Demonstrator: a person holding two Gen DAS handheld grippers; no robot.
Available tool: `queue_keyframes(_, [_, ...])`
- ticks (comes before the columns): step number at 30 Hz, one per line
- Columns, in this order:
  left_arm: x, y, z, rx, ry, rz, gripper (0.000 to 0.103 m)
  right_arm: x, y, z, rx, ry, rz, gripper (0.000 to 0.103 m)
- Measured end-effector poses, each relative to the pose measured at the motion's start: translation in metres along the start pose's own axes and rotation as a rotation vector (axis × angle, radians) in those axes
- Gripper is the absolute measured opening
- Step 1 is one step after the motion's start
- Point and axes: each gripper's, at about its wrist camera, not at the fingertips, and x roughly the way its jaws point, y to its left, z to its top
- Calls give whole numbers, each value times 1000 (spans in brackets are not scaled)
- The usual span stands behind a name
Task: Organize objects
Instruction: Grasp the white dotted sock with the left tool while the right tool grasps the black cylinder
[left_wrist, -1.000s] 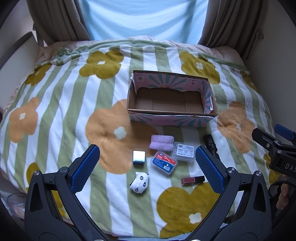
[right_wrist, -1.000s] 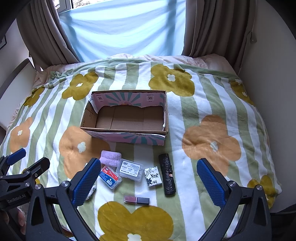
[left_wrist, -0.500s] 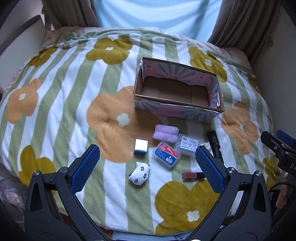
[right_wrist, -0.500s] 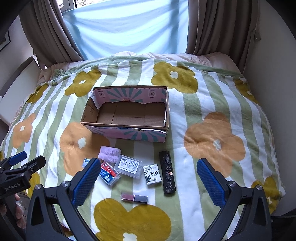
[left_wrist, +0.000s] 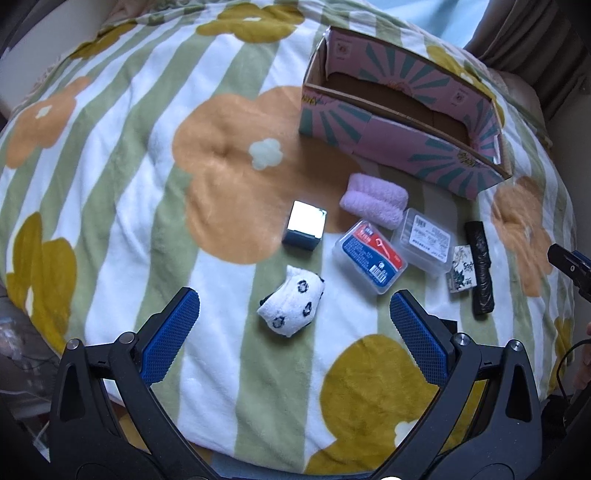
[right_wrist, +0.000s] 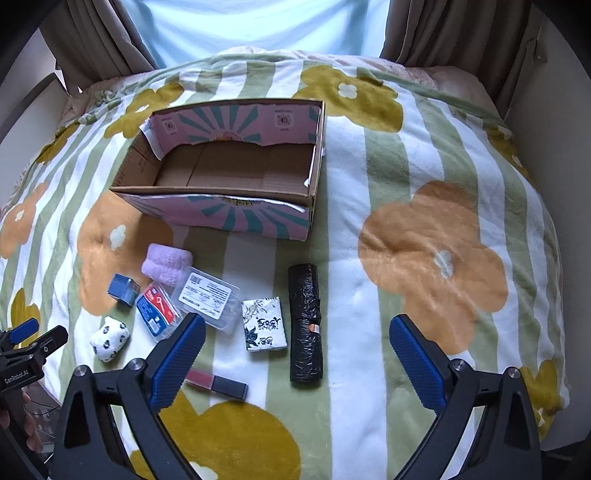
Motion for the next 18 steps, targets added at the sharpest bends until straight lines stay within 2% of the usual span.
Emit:
queue_keyframes(3, [25, 0, -7, -12, 19, 3, 102, 29, -5, -4, -16, 37, -14, 97])
queue_keyframes(9, [64, -5, -12, -15, 40, 13, 97, 85, -16, -8, -33, 100, -19, 85])
queue_keyframes(18, [97, -7, -22, -22, 71, 14, 89, 126, -27, -19, -20, 163, -29, 74])
